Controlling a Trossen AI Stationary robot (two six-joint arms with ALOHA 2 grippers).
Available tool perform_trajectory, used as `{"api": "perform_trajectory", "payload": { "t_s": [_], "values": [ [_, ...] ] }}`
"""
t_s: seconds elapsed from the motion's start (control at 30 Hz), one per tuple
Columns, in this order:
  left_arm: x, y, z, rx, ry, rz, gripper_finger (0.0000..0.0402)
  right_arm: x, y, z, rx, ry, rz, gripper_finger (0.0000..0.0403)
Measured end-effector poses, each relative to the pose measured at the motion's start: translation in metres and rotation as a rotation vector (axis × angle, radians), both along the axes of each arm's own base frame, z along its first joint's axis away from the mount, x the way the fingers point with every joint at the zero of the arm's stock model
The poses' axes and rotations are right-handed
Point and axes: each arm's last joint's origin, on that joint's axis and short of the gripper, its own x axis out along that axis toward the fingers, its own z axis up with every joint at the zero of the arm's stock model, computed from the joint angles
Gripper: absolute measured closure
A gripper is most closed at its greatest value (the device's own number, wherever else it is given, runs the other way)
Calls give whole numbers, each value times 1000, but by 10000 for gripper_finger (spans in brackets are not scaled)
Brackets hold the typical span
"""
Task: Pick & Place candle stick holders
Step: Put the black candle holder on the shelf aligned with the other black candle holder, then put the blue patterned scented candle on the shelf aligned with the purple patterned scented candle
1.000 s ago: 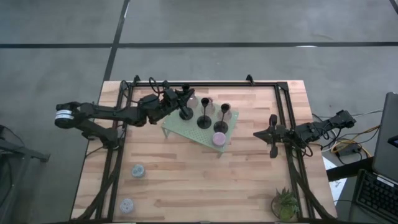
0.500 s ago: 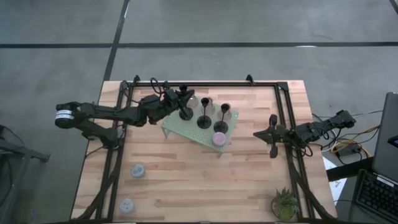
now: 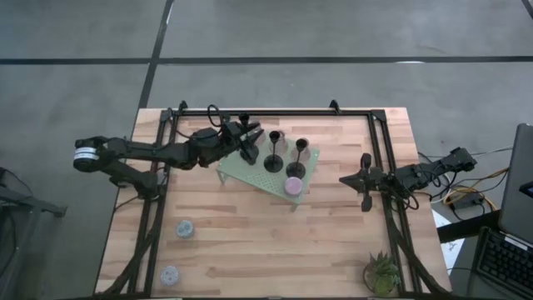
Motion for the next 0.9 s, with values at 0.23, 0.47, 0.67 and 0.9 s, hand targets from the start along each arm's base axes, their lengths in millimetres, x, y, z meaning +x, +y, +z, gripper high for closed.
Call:
{"api": "perform_trajectory", "payload": {
  "t_s": [0.23, 0.47, 0.67, 0.9],
  "values": [
    [-1, -1, -10, -48, 99, -48, 229, 0, 0, 0, 0, 0, 0, 394],
    [-15, -7, -15, -106, 253, -98, 205, 0, 0, 0, 0, 0, 0, 394],
    [-39, -17, -9, -175, 339, -180, 188, 0, 0, 0, 0, 0, 0, 394],
    [-71, -31, -8, -257, 474, -203, 186, 0, 0, 0, 0, 0, 0, 394]
  ]
}}
